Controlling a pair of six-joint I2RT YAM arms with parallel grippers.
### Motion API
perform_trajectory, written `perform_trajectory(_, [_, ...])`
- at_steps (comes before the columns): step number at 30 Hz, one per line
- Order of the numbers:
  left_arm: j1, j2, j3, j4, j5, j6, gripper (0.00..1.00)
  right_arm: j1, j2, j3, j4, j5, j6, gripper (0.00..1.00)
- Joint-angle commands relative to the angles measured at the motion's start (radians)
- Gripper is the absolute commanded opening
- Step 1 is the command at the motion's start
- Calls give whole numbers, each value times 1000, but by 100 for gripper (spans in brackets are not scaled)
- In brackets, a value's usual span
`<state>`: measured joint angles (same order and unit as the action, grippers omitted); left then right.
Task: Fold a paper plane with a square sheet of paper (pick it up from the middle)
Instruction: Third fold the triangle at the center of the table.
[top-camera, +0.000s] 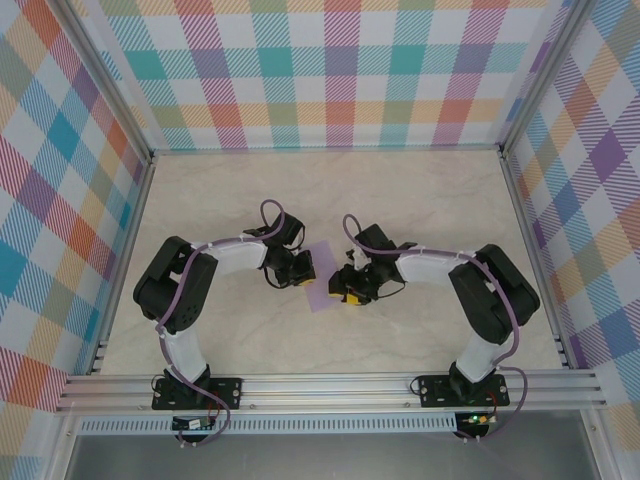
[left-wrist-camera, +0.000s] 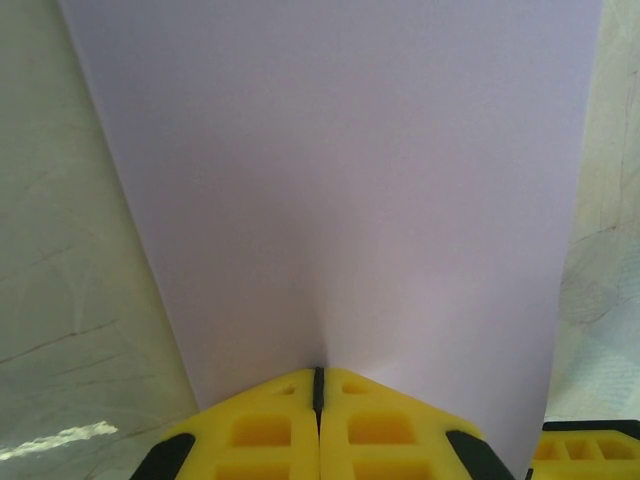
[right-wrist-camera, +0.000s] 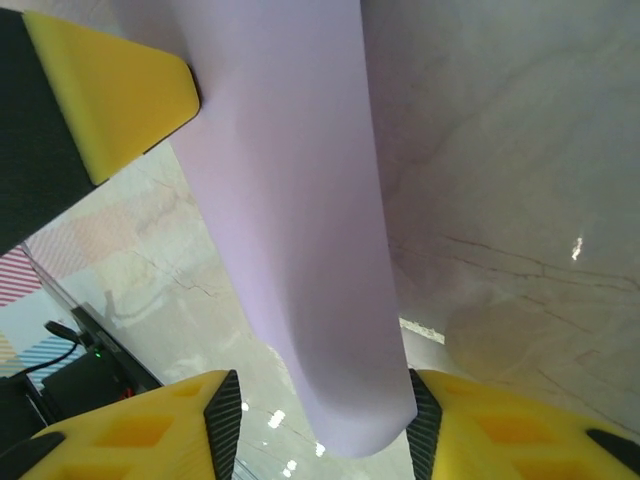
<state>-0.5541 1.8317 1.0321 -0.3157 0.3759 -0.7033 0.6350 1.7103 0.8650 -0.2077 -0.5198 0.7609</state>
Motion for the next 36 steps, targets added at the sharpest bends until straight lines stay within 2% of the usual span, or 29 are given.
perform_trajectory(1, [-17, 63, -31, -94, -94, -2, 5, -1, -38, -20, 88, 0, 26, 51])
perform_trajectory(6, [-17, 60, -28, -97, -96, 1, 5, -36, -26, -22, 156, -15, 7, 53])
perform_trajectory(14, [-17, 61, -27, -95, -97, -2, 5, -41, -3, -32, 191, -53, 18, 49])
perform_trajectory(20, [-17, 59, -21, -97, -93, -2, 5, -40, -9, -58, 166, -83, 60, 43])
perform_trajectory(25, [-17, 52, -16, -96, -91, 2, 5, -40, -43, -85, 119, -47, 118, 32])
perform_trajectory(33, [-17, 39, 0, -93, -76, 22, 4, -40, -82, -62, 44, 29, 138, 7])
perform_trajectory(36, [-15, -12, 10, -66, -64, 46, 6, -35, -66, -34, 29, 22, 138, 3])
